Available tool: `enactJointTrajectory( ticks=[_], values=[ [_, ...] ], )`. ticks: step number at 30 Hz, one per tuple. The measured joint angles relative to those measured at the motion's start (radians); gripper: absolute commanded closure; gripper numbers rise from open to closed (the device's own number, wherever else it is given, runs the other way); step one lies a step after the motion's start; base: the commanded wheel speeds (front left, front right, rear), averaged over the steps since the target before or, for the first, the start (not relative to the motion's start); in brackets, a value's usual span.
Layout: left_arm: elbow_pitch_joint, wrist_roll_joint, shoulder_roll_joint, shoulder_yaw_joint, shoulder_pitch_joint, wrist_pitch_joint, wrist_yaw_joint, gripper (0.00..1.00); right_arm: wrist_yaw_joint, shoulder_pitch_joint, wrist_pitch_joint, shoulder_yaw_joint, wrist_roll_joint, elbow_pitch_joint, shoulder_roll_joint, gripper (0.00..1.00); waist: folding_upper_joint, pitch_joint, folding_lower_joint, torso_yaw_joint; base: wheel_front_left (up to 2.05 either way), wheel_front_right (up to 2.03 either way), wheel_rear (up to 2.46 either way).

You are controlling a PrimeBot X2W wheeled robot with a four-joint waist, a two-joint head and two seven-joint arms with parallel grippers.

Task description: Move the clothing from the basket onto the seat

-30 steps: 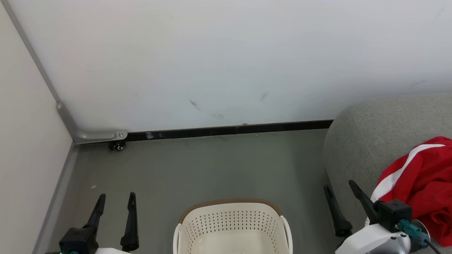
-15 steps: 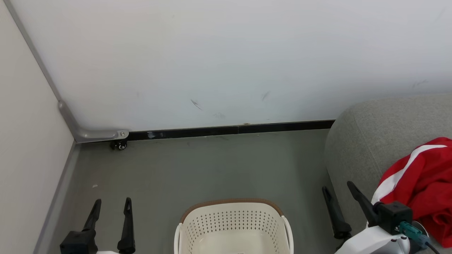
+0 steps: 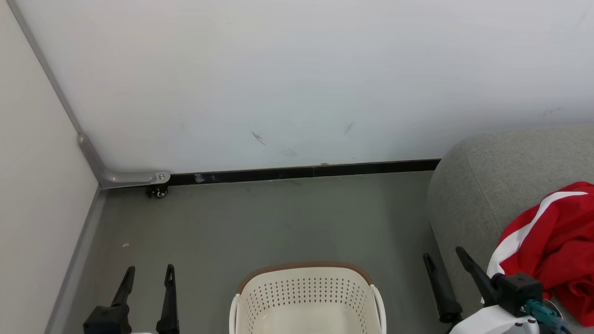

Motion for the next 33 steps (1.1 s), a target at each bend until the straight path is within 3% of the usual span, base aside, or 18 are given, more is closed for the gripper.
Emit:
enactJointTrajectory(
  ticks=[27, 28, 33],
  values=[
    [0.027, 0.007, -0.003, -0.010, -0.002, 0.000, 0.004, 0.00, 0.000, 0.020, 0.016, 0.003, 0.011, -0.037, 0.001, 0.00, 0.0000, 0.005, 0.0000, 0.000, 0.00, 0.00, 0.00],
    [0.029, 0.007, -0.003, -0.011, -0.003, 0.000, 0.004, 1.00, 0.000, 0.020, 0.019, 0.003, 0.011, -0.035, 0.001, 1.00, 0.0001, 0.005, 0.0000, 0.000, 0.00, 0.00, 0.00],
    [0.077, 0.006, -0.039, -0.031, 0.027, 0.002, 0.003, 1.00, -0.002, 0.050, 0.019, 0.004, 0.011, 0.018, 0.008, 1.00, 0.0000, 0.005, -0.0001, 0.000, 0.00, 0.00, 0.00]
  ],
)
